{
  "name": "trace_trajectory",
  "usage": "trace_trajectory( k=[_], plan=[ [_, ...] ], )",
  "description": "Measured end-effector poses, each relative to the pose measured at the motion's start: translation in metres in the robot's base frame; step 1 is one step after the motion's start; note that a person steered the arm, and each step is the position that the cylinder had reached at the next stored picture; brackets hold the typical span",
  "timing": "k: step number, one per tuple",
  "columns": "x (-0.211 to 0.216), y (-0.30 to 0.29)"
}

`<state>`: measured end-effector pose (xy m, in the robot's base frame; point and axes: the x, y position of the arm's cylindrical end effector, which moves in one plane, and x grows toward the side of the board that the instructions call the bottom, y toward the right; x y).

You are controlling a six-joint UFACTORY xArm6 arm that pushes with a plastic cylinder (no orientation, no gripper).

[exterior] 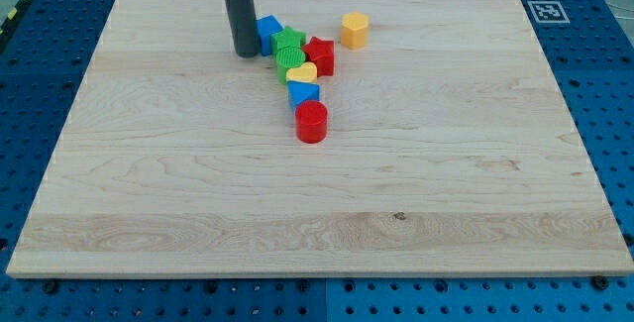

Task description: Move your arm to the top of the green star

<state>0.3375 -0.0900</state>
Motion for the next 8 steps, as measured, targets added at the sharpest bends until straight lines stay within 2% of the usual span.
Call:
trace_trajectory(
  k=[1,3,4,6,8],
  plan=[
    [0.006,-0.001],
    [-0.031,-0.109],
    [-0.053,-0.116],
    [-0.094,-0.06],
    [-0.092,-0.025]
  ],
)
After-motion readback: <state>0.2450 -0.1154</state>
